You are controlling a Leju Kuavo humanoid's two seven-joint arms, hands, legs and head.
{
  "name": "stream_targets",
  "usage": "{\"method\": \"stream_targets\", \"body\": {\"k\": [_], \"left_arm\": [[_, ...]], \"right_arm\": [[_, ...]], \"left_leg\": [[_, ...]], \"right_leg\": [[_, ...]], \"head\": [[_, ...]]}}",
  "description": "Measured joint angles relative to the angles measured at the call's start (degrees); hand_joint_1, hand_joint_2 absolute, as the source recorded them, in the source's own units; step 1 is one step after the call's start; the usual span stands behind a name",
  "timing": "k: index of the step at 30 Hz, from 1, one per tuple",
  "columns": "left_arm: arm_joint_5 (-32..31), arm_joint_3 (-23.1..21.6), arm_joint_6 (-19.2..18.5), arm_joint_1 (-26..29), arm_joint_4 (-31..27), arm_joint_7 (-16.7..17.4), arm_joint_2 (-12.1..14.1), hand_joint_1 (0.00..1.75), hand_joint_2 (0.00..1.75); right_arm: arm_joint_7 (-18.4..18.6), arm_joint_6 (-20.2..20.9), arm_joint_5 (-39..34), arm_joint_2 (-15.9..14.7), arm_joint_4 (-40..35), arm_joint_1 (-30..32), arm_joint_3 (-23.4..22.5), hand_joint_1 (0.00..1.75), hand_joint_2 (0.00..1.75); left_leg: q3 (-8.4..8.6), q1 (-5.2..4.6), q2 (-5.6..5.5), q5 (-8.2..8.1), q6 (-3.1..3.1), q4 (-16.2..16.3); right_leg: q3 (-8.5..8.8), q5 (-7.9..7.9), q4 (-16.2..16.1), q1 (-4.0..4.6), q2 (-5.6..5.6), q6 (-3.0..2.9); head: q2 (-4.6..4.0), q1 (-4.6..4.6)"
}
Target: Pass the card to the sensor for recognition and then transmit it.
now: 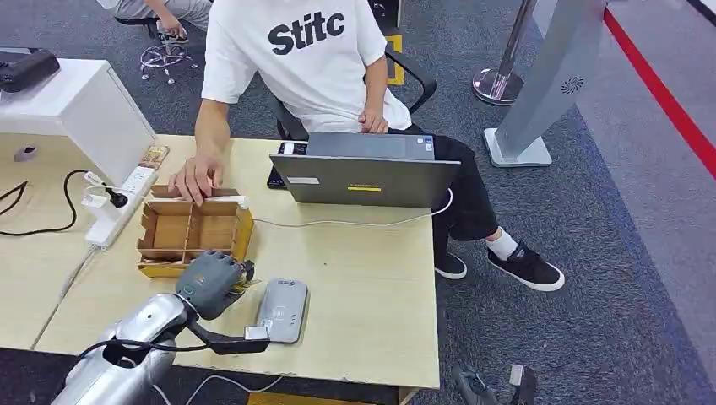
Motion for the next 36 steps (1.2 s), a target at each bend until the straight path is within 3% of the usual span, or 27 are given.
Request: {"method": "stream_targets", "body": {"k": [6,12,21,27,30,33,36], "left_arm": [[-2.88,-2.14,3.47,-0.09,0.00,0.00,-3.30,1.75,1.75],[-3.76,-3.04,4.04,-0.15,0.18,0.00,-5.62,1.75,1.75],[-0.17,-5.14,-2.35,-1.83,7.68,-0.70,-5.90,1.75,1.75],[0.81,-6.47,-2.82,-3.84,11.52,-1.05,-5.79,1.75,1.75],[0.13,-6.97,0.75,-4.03,12.13,-0.17,-5.98,1.75,1.75],[-2.51,-7.10,5.44,-3.85,11.91,2.80,-7.34,1.75,1.75],[-5.91,-6.73,6.90,-3.13,9.56,5.52,-8.61,1.75,1.75]], "right_arm": [[0.18,0.00,0.13,0.24,0.00,-0.14,0.17,0.00,1.75],[0.33,0.00,0.26,0.28,0.00,-0.23,0.57,0.00,1.75],[0.57,0.15,0.29,0.28,0.00,-0.28,1.27,0.00,1.75],[0.59,0.15,0.44,0.33,0.02,-0.34,1.48,0.00,1.75],[0.57,0.09,0.37,0.46,0.02,-0.32,1.49,0.00,1.75],[0.39,-0.02,0.18,0.46,0.02,-0.31,1.49,0.00,1.75],[0.33,-0.22,0.09,0.46,0.02,-0.22,1.49,0.00,1.75]], "left_leg": [[0.00,-0.02,0.03,0.00,0.00,0.01],[0.01,-0.02,0.03,0.00,0.00,0.01],[0.02,0.00,0.02,0.00,-0.01,0.00],[0.06,-0.01,-0.06,0.01,0.01,-0.01],[0.11,-0.01,-0.04,0.02,0.02,0.00],[0.10,-0.02,-0.05,0.05,0.05,0.01],[0.08,-0.02,-0.04,0.07,0.02,0.02]], "right_leg": [[0.00,0.00,0.00,0.00,0.01,0.01],[0.00,0.00,0.00,0.01,0.01,0.00],[0.01,0.00,0.01,0.03,0.01,0.00],[0.11,0.00,0.01,0.01,-0.07,0.00],[0.13,0.01,0.01,0.00,-0.05,0.01],[0.13,0.07,0.00,0.00,-0.06,0.01],[0.11,0.08,0.00,0.01,-0.05,0.00]], "head": [[0.00,0.00],[0.00,0.00],[0.00,0.00],[0.00,0.02],[0.00,0.00],[0.00,0.00],[0.00,0.00]]}}
